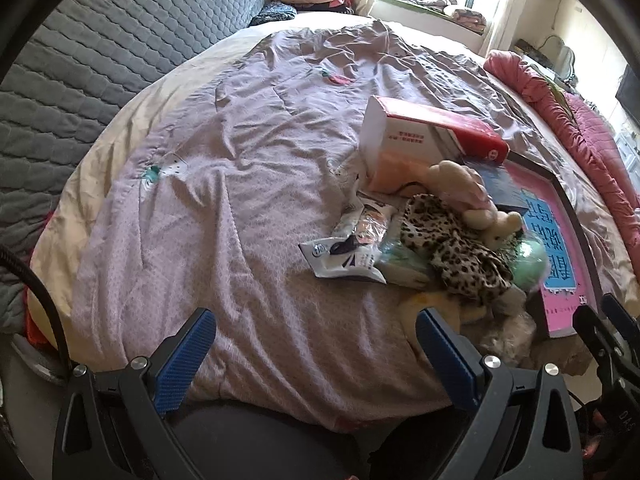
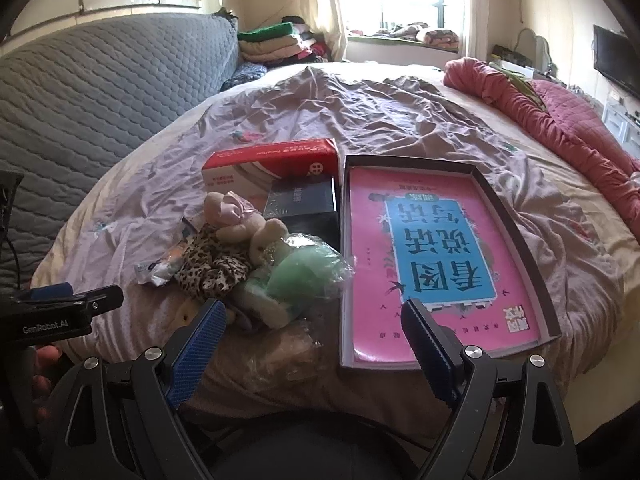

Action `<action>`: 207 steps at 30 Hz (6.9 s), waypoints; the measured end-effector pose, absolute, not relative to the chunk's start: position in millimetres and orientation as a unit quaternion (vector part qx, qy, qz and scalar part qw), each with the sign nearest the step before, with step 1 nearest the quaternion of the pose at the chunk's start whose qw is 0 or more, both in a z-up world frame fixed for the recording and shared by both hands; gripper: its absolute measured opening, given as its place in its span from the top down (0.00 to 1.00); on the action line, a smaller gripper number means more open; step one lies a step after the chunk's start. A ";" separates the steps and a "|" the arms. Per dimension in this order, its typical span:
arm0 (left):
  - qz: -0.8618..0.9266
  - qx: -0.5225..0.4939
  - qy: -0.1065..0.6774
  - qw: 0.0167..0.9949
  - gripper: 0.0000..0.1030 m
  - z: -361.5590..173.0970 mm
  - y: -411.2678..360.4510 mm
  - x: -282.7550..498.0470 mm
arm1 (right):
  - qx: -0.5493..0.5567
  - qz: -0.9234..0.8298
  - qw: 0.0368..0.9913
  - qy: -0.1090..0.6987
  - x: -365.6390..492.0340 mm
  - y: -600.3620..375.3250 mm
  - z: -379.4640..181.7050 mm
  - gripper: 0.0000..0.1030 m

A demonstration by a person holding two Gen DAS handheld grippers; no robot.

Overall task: Organize soft objects
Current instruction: 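Reach the left gripper to the white snack packet and close on it, then carry the packet over the pink tray with the left gripper while the right grasps the green ball bag, then open both grippers to drop the packet and green ball bag onto the tray, then move both grippers back toward the pile of soft items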

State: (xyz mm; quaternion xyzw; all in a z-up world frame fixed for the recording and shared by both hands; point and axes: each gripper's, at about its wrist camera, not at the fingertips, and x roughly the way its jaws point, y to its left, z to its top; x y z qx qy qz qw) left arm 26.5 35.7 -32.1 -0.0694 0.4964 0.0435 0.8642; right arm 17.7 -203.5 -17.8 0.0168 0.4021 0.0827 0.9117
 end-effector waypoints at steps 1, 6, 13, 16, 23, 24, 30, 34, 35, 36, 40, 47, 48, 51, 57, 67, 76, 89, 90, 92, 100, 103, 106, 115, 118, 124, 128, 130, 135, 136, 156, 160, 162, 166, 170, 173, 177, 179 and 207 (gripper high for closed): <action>0.043 -0.071 0.498 0.863 0.02 -33.9 36.5 28.7 | 0.017 0.083 0.911 0.403 20.6 -202.7 -19.4 0.13; 0.041 -0.074 0.502 0.861 0.02 -43.1 38.6 45.1 | 0.022 0.080 0.908 0.410 32.0 -203.5 -26.5 0.13; 0.049 -0.070 0.510 0.856 0.02 -56.4 40.0 70.2 | 0.032 0.068 0.901 0.428 55.3 -204.5 -43.0 0.13; 0.045 -0.076 0.515 0.853 0.02 -62.8 43.1 77.6 | 0.029 0.062 0.899 0.432 62.9 -202.1 -49.6 0.13; 0.025 -0.091 0.523 0.847 0.02 -73.6 47.0 90.5 | 0.031 0.048 0.898 0.435 77.9 -197.5 -59.8 0.13; 0.025 -0.092 0.525 0.846 0.02 -75.3 47.2 92.6 | 0.030 0.046 0.899 0.435 79.5 -197.2 -60.4 0.13; 0.017 -0.083 0.537 0.839 0.06 -87.7 44.1 102.1 | 0.019 0.036 0.901 0.431 86.1 -191.3 -63.6 0.13; 0.010 -0.078 0.531 0.844 0.14 -87.8 41.9 103.9 | 0.009 0.034 0.905 0.424 86.3 -187.8 -62.3 0.18; 0.007 -0.076 0.529 0.845 0.16 -87.2 40.8 104.5 | 0.006 0.037 0.906 0.422 86.2 -186.3 -61.9 0.23; 0.004 -0.075 0.529 0.845 0.20 -86.8 40.0 105.3 | 0.005 0.040 0.905 0.423 86.8 -185.4 -62.3 0.24; -0.011 -0.081 0.529 0.845 0.34 -87.0 36.7 110.2 | 0.015 0.048 0.903 0.427 88.1 -187.6 -64.4 0.32; -0.035 -0.105 0.526 0.843 0.49 -90.8 41.3 119.6 | 0.064 0.072 0.901 0.422 89.3 -201.5 -63.7 0.42; -0.043 -0.118 0.523 0.843 0.53 -91.2 44.4 119.6 | 0.068 0.074 0.902 0.421 89.0 -203.0 -63.1 0.43; -0.052 -0.150 0.515 0.843 0.55 -91.3 54.2 117.6 | 0.079 0.081 0.904 0.412 87.3 -207.3 -59.5 0.45; -0.051 -0.168 0.495 0.851 0.57 -81.6 63.3 109.3 | 0.082 0.084 0.910 0.398 83.6 -211.6 -51.0 0.48; -0.053 -0.163 0.457 0.873 0.57 -45.1 59.7 85.3 | 0.077 0.089 0.920 0.374 78.7 -214.6 -36.0 0.49; -0.083 -0.149 0.432 0.886 0.57 -8.5 30.4 75.5 | 0.094 0.079 0.932 0.341 69.2 -239.7 -9.4 0.49; -0.158 -0.107 0.433 0.881 0.57 13.3 -61.2 73.1 | 0.130 0.026 0.938 0.321 55.1 -299.6 2.5 0.49; -0.163 -0.101 0.432 0.881 0.57 14.1 -69.9 72.8 | 0.133 0.022 0.938 0.321 54.1 -304.6 2.3 0.49; -0.174 -0.094 0.435 0.879 0.57 14.1 -84.3 71.9 | 0.138 0.011 0.937 0.320 53.0 -316.3 2.1 0.49; -0.204 -0.066 0.455 0.864 0.57 3.6 -136.9 75.6 | 0.159 -0.026 0.933 0.321 47.6 -354.4 -6.3 0.49; -0.211 -0.051 0.464 0.859 0.57 -3.7 -156.0 75.3 | 0.161 -0.032 0.931 0.327 46.5 -362.5 -11.9 0.49; -0.214 -0.030 0.472 0.854 0.57 -13.0 -173.6 73.3 | 0.159 -0.040 0.928 0.334 46.3 -368.9 -19.1 0.49; -0.220 -0.001 0.505 0.834 0.56 -42.0 -197.9 72.1 | 0.168 -0.052 0.913 0.369 50.1 -383.7 -44.9 0.49; -0.220 0.004 0.512 0.831 0.56 -47.6 -201.0 73.4 | 0.168 -0.053 0.911 0.374 51.0 -385.4 -49.5 0.49; -0.217 0.007 0.518 0.827 0.56 -54.7 -203.7 75.3 | 0.162 -0.057 0.906 0.386 52.7 -386.3 -57.7 0.49; -0.214 0.007 0.520 0.827 0.56 -56.4 -205.7 78.2 | 0.158 -0.061 0.905 0.391 54.0 -387.2 -60.5 0.49; -0.213 0.006 0.521 0.827 0.56 -57.4 -206.5 78.9 | 0.156 -0.063 0.904 0.394 54.8 -387.5 -62.3 0.49; -0.208 0.006 0.526 0.825 0.56 -60.3 -208.1 80.0 | 0.155 -0.067 0.902 0.398 55.5 -388.6 -65.3 0.48; -0.206 0.006 0.527 0.824 0.56 -61.2 -207.9 80.4 | 0.155 -0.067 0.902 0.398 55.7 -389.2 -65.8 0.48; -0.199 0.010 0.539 0.819 0.55 -69.3 -212.2 85.4 | 0.160 -0.084 0.892 0.414 56.9 -394.9 -74.4 0.43; -0.199 0.010 0.540 0.818 0.53 -69.0 -212.5 85.7 | 0.160 -0.087 0.892 0.414 56.9 -395.1 -74.3 0.41; -0.199 0.008 0.541 0.817 0.53 -69.2 -212.4 85.9 | 0.159 -0.088 0.892 0.413 56.7 -395.3 -73.9 0.38; -0.204 0.007 0.541 0.816 0.49 -67.8 -212.3 85.5 | 0.158 -0.094 0.894 0.410 54.7 -397.1 -70.8 0.32; -0.210 0.005 0.541 0.814 0.43 -66.2 -213.4 84.3 | 0.155 -0.100 0.895 0.405 52.9 -397.8 -67.3 0.29; -0.214 0.006 0.539 0.815 0.39 -63.9 -214.3 83.2 | 0.156 -0.101 0.897 0.402 52.0 -398.5 -64.8 0.29; -0.214 0.006 0.535 0.818 0.37 -59.1 -212.2 81.2 | 0.157 -0.103 0.899 0.396 49.9 -399.4 -59.7 0.29; -0.212 0.005 0.530 0.821 0.36 -55.0 -210.4 79.5 | 0.156 -0.103 0.901 0.391 48.6 -399.4 -56.7 0.29; -0.114 -0.040 0.463 0.878 0.31 17.6 -79.1 49.1 | 0.129 -0.012 0.932 0.339 30.4 -333.9 17.1 0.28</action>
